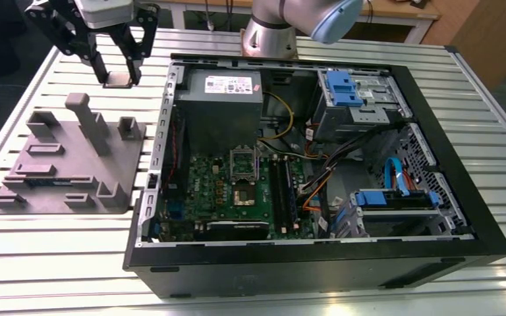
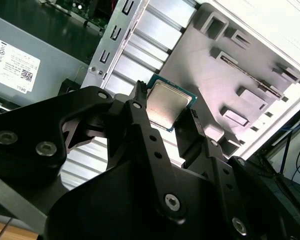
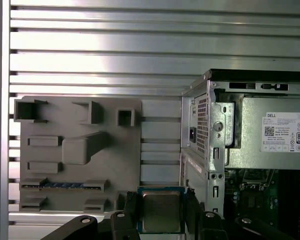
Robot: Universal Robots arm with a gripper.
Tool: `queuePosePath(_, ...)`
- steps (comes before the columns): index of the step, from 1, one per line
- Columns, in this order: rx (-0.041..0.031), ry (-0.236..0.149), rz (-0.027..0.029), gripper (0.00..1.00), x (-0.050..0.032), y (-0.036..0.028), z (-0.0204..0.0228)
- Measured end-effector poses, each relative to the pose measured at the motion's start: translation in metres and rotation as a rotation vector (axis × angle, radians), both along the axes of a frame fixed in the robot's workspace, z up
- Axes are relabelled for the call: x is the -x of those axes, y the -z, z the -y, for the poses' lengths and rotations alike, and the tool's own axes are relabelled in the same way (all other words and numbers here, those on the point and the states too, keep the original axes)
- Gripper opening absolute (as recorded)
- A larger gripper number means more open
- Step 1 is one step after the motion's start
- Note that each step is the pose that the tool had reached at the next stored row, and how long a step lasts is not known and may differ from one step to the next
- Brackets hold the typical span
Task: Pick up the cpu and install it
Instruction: 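Pick up the cpu and move it towards the insertion slot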
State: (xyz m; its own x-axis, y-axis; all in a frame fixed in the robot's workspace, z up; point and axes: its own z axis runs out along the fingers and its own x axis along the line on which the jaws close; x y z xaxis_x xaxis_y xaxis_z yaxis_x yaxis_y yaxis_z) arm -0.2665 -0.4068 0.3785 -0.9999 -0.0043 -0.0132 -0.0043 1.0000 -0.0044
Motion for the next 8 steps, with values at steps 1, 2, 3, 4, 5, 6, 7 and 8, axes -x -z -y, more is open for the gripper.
queuePosePath(1, 0.0, 0.0, 0.0, 0.47, -0.0005, 0.0, 0.0)
queuePosePath(2, 0.0, 0.0, 0.0, 0.47, -0.0011, 0.0, 0.0)
queuePosePath(3, 0.0, 0.0, 0.0, 0.47, -0.0016, 0.0, 0.0)
queuePosePath(4, 0.0, 0.0, 0.0, 0.47, -0.0021, 0.0, 0.0)
queuePosePath(5, 0.0, 0.0, 0.0, 0.47, -0.0026, 0.0, 0.0)
queuePosePath(6, 0.0, 0.0, 0.0, 0.47, -0.0032, 0.0, 0.0)
queuePosePath(7, 0.0, 0.0, 0.0, 0.47, -0.0036, 0.0, 0.0)
queuePosePath(8, 0.0, 0.0, 0.0, 0.47, -0.0042, 0.0, 0.0)
